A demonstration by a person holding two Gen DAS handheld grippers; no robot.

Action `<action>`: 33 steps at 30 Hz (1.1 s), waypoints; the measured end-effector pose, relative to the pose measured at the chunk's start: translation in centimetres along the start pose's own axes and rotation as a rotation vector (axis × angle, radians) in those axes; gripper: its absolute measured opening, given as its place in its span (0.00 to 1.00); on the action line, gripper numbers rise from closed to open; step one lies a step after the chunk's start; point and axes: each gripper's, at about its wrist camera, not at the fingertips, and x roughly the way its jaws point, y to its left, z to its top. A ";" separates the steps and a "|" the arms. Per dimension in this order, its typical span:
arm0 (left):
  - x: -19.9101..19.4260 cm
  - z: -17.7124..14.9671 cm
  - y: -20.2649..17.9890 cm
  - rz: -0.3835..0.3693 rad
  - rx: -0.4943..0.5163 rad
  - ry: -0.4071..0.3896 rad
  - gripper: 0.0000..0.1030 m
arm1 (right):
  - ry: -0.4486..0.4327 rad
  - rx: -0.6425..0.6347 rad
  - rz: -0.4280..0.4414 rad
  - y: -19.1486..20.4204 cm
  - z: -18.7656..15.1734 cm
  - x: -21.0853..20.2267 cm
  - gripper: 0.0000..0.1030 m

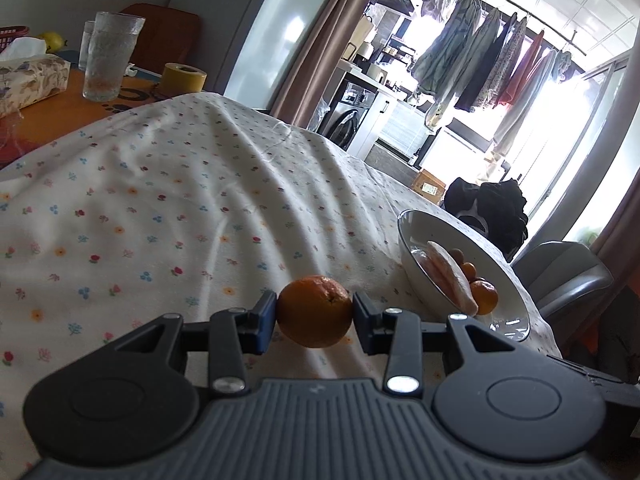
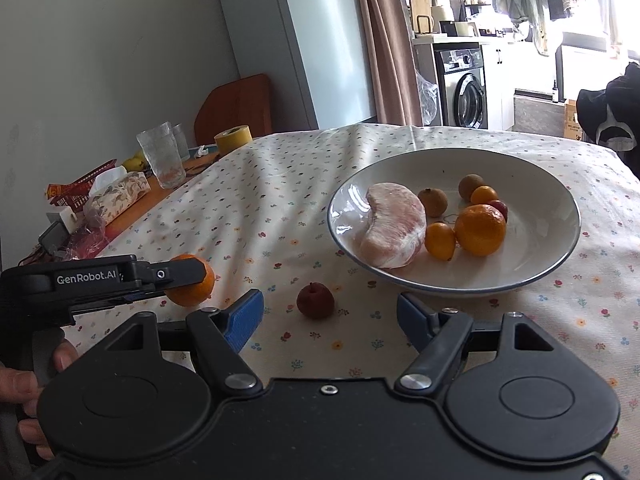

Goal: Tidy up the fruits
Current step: 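Close the left tool on the orange on the tablecloth, then grasp the small red apple with the right tool while the left tool holds the orange, then carry the orange and red apple in both tools over the white bowl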

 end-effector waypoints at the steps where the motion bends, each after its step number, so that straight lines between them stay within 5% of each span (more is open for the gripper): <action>1: -0.1 0.1 0.2 0.003 -0.003 -0.001 0.38 | 0.006 -0.002 0.001 0.2 0.0 0.4 0.71; 9: -0.9 0.4 1.1 0.031 -0.012 -0.012 0.38 | 0.033 -0.023 0.001 1.3 0.2 2.2 0.53; 14: -1.6 0.5 1.0 0.037 -0.005 -0.022 0.38 | 0.072 -0.048 0.017 1.8 0.1 3.3 0.22; 33: -1.9 0.9 -2.6 -0.022 0.044 -0.033 0.38 | -0.030 -0.052 0.007 0.2 1.2 -1.7 0.22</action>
